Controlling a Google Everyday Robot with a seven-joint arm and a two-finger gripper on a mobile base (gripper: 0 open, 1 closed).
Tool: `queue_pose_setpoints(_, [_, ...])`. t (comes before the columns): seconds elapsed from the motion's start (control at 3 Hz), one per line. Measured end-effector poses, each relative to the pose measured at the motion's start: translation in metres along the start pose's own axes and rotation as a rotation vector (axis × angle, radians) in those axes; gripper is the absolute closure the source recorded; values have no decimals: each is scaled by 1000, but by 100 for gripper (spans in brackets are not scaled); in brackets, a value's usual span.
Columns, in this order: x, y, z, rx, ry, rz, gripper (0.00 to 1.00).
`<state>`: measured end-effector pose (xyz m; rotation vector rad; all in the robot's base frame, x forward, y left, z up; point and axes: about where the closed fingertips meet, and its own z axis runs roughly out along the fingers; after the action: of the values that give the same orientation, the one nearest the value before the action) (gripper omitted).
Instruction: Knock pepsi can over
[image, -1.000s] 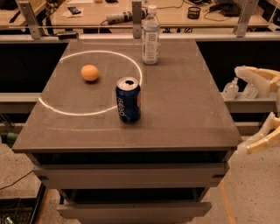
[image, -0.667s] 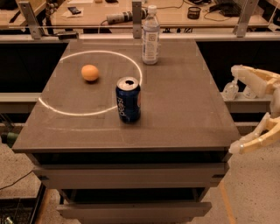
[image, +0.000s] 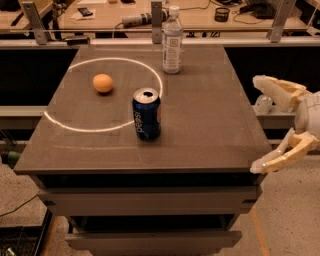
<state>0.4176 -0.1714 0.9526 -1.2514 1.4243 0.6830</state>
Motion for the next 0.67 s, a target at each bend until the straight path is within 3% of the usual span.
queue_pose_setpoints(0.67, [6,-1,66,-24,-58,21,0])
